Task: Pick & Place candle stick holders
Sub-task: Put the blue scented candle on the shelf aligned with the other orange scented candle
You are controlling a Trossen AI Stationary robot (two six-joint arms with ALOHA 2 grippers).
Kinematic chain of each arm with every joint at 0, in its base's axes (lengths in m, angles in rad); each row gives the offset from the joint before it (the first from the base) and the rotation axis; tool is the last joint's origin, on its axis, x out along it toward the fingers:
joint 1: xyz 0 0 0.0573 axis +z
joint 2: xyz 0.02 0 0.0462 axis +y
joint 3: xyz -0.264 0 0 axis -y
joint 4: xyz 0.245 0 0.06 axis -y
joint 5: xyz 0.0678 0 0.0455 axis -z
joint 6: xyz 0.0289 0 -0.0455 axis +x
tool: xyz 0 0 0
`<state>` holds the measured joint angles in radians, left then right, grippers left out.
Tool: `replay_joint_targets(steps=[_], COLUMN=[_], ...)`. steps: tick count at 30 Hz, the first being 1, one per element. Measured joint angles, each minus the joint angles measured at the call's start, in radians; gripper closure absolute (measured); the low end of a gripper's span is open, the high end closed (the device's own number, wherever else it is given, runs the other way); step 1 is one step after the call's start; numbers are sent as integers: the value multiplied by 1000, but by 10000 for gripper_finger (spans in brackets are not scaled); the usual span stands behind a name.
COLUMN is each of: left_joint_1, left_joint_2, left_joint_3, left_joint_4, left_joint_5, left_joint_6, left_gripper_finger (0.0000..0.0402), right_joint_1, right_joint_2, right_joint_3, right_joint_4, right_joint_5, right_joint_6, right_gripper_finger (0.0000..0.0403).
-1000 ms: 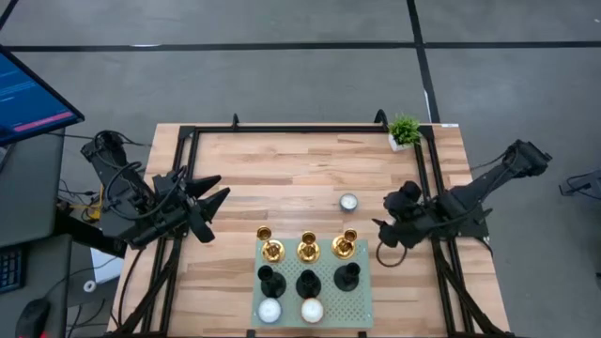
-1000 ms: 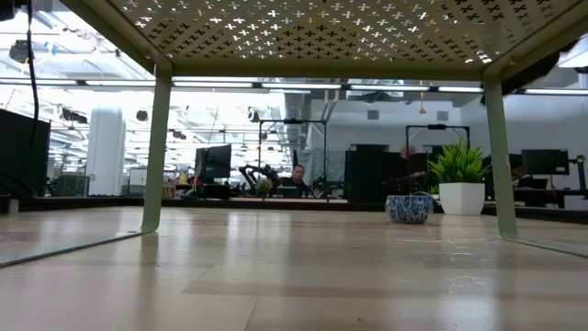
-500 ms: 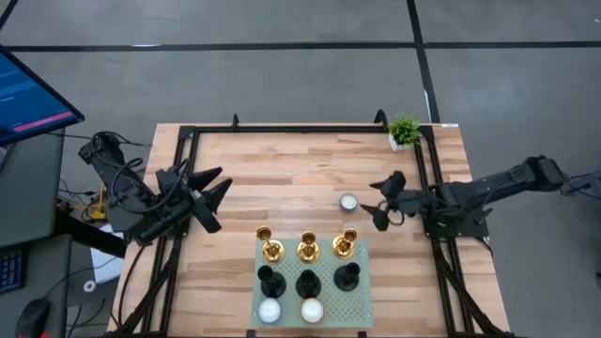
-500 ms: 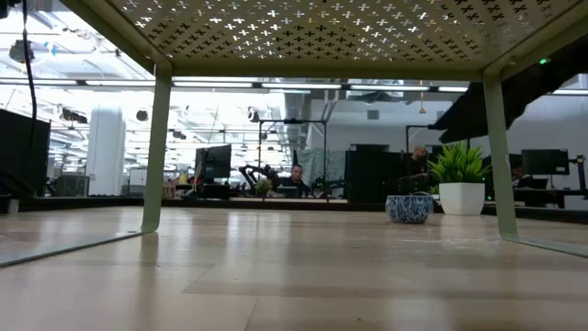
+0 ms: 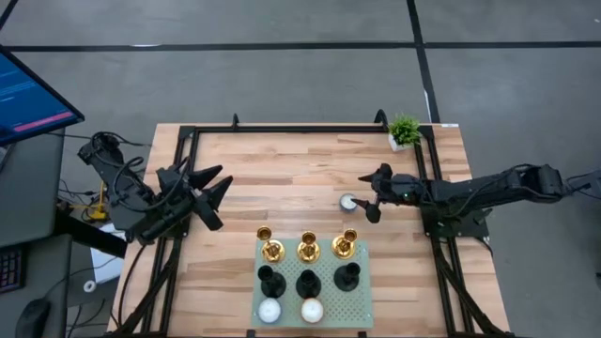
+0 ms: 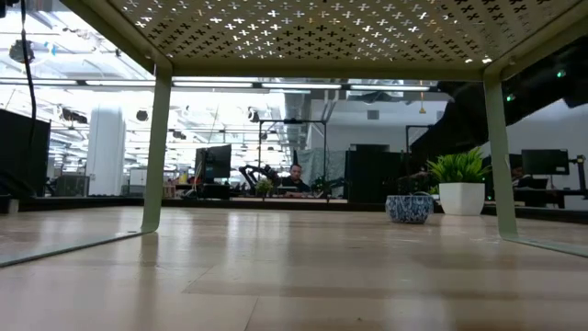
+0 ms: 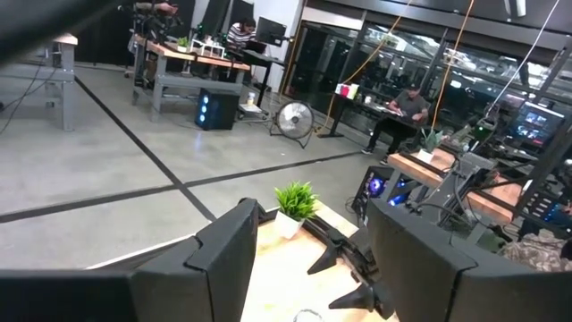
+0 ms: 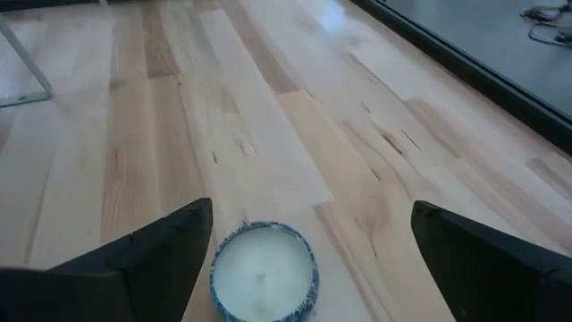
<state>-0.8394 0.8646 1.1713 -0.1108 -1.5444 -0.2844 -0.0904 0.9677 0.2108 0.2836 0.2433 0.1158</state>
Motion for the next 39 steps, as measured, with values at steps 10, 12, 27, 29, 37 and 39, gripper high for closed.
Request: replay_joint_targets(steps=[10,12,27,29,37,39], left_joint_1=[0,0,0,0,0,-1], left_joint_2=[0,0,-1,-1,-1,-1], left_joint_3=[0,0,0,0,0,0], left_joint_4=[0,0,0,0,0,0], left_joint_5=[0,0,0,0,0,0], left_joint_6=[0,3,43,42,42,42], left_gripper_finger=[190,190,190,190,190,190], right_joint_1=[-17,-8,8,8,24,24], right_joint_2=[248,303,660,691,745,746], right_joint_3=[-38,-38,-34,-31,-18,-18], right_joint_4=[294,339,619,629,657,671], right_joint_5=[-61,-67,-63,-63,-53,-62], right_joint_6=[-12,-5,-5,7,40,43], right_gripper_finger=[37,43,59,69,124,124])
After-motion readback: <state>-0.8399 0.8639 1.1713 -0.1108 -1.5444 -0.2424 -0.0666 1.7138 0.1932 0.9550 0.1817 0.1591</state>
